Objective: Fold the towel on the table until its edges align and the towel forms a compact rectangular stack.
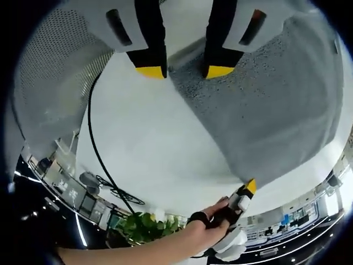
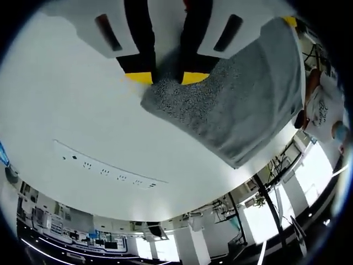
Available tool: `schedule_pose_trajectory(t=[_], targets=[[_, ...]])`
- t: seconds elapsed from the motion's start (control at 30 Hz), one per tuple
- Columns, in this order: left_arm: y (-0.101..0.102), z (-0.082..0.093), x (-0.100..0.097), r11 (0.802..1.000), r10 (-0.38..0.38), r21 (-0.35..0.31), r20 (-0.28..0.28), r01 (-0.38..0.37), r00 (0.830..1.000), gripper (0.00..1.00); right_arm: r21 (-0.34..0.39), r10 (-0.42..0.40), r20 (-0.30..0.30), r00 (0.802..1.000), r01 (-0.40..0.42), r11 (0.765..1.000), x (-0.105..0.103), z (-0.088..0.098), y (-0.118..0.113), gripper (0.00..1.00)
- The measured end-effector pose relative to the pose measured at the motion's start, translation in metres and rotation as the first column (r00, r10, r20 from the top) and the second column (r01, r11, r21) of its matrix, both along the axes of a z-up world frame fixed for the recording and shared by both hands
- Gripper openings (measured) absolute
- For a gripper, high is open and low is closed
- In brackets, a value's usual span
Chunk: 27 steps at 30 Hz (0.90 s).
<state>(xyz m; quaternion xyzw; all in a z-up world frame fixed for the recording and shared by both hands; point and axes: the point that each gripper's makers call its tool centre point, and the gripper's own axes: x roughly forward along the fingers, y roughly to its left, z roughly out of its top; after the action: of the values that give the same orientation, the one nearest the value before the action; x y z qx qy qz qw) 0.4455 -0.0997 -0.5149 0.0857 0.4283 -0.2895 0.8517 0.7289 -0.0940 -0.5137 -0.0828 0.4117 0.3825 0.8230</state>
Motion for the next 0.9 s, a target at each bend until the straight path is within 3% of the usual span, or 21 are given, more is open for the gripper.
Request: schedule_pose_trajectory(t=[0.07, 0.2, 0.3, 0.43, 0.57, 0.67, 0.77, 0.87, 0.9], targets=[[0.001, -0.001, 0.001, 1.000, 0.014, 0.005, 0.005, -0.014, 1.000, 0.23, -0.005, 0.006, -0.004, 1.000, -0.006, 1.000, 0.005, -0.007, 0.002, 0.10], [0.006, -0.001, 0.004, 0.998, 0.059, 0.004, -0.002, -0.059, 0.998, 0.17, -0.009, 0.011, -0.008, 1.000, -0.011, 1.000, -0.006, 0.000, 0.002, 0.04], [0.002, -0.001, 0.003, 0.999, 0.048, -0.012, -0.003, -0.048, 0.999, 0.06, -0.008, 0.030, -0.004, 1.000, -0.030, 1.000, -0.004, -0.001, 0.002, 0.03], [-0.003, 0.000, 0.002, 0.999, 0.043, -0.019, -0.010, -0.043, 0.999, 0.05, -0.002, 0.036, -0.010, 0.999, -0.036, 0.999, -0.005, -0.001, -0.005, 0.03], [-0.016, 0.000, 0.002, 0.998, 0.026, -0.049, -0.022, -0.027, 0.999, 0.05, -0.002, 0.032, -0.013, 0.999, -0.032, 0.999, -0.005, -0.001, -0.015, 0.03], [-0.040, 0.005, 0.002, 0.989, 0.001, -0.150, -0.052, -0.008, 0.999, 0.05, -0.008, 0.022, -0.016, 1.000, -0.022, 1.000, -0.008, 0.001, -0.029, 0.03], [-0.053, 0.005, 0.002, 0.988, -0.032, -0.156, -0.055, 0.023, 0.998, 0.05, -0.007, 0.010, -0.020, 1.000, -0.010, 1.000, -0.002, -0.003, -0.041, 0.03], [-0.069, 0.006, 0.001, 0.983, -0.066, -0.175, -0.056, 0.055, 0.996, 0.05, -0.010, -0.001, -0.017, 1.000, 0.001, 1.000, -0.010, 0.004, -0.056, 0.03], [-0.076, 0.008, 0.000, 0.980, -0.086, -0.182, -0.054, 0.075, 0.995, 0.05, -0.012, -0.006, -0.017, 1.000, 0.006, 1.000, -0.003, -0.001, -0.062, 0.03]])
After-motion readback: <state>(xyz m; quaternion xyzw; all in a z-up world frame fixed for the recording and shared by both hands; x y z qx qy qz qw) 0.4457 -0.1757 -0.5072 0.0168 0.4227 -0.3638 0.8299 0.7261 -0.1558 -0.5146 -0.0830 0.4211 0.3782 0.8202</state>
